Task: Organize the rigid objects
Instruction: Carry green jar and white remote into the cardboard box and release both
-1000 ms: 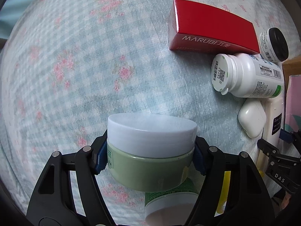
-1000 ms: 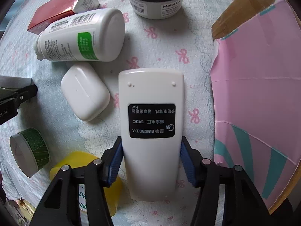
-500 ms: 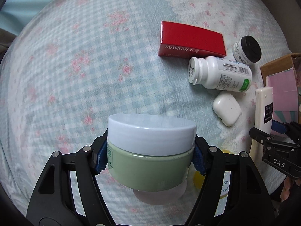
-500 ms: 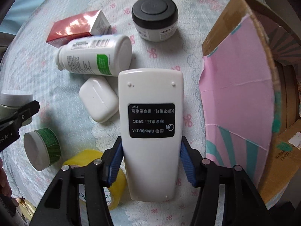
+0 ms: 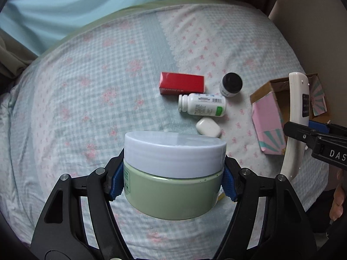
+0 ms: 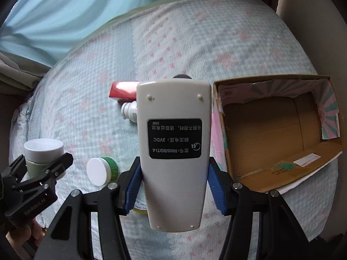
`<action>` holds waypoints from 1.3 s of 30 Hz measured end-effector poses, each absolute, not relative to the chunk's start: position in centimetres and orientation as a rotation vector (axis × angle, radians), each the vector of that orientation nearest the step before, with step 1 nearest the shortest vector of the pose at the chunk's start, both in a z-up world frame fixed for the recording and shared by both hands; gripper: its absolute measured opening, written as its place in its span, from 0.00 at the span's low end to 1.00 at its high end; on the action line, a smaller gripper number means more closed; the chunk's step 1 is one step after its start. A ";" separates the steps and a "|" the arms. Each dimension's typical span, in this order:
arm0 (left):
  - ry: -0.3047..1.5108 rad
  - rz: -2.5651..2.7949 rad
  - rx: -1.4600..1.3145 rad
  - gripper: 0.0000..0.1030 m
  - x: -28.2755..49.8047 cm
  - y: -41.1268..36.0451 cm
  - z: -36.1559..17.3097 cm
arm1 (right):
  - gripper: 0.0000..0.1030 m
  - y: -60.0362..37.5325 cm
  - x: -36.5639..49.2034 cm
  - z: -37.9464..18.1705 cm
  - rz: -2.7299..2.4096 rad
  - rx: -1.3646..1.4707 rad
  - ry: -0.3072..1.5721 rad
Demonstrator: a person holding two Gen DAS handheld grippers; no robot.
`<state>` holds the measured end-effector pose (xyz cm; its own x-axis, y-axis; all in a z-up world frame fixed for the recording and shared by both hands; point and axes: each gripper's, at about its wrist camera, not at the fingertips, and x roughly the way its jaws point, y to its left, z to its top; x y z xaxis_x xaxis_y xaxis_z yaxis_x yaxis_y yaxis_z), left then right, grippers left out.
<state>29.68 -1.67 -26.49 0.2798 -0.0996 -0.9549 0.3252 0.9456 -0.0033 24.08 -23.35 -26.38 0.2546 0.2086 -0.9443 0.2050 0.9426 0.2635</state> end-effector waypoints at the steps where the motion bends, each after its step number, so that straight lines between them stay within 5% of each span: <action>1: 1.244 -0.291 0.209 0.66 29.2 -2.5 -25.4 | 0.52 -24.3 24.0 -25.6 0.002 0.381 1.309; 10: 1.168 -0.373 0.208 0.66 27.0 -13.4 -20.3 | 0.52 -35.7 20.7 -20.7 -0.076 0.428 1.218; 16: 1.184 -0.438 0.245 0.66 26.9 -22.4 -20.8 | 0.52 -43.6 19.3 -22.3 -0.161 0.517 1.222; 39: 1.444 -0.476 0.539 0.66 29.9 -35.5 -38.3 | 0.52 -52.3 23.1 -39.0 -0.377 1.000 1.317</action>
<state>29.86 -35.52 -38.26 0.0743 0.0170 -0.9971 0.6070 0.7925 0.0587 23.06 -52.26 -38.99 0.2658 0.2950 -0.9178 0.7357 0.5531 0.3909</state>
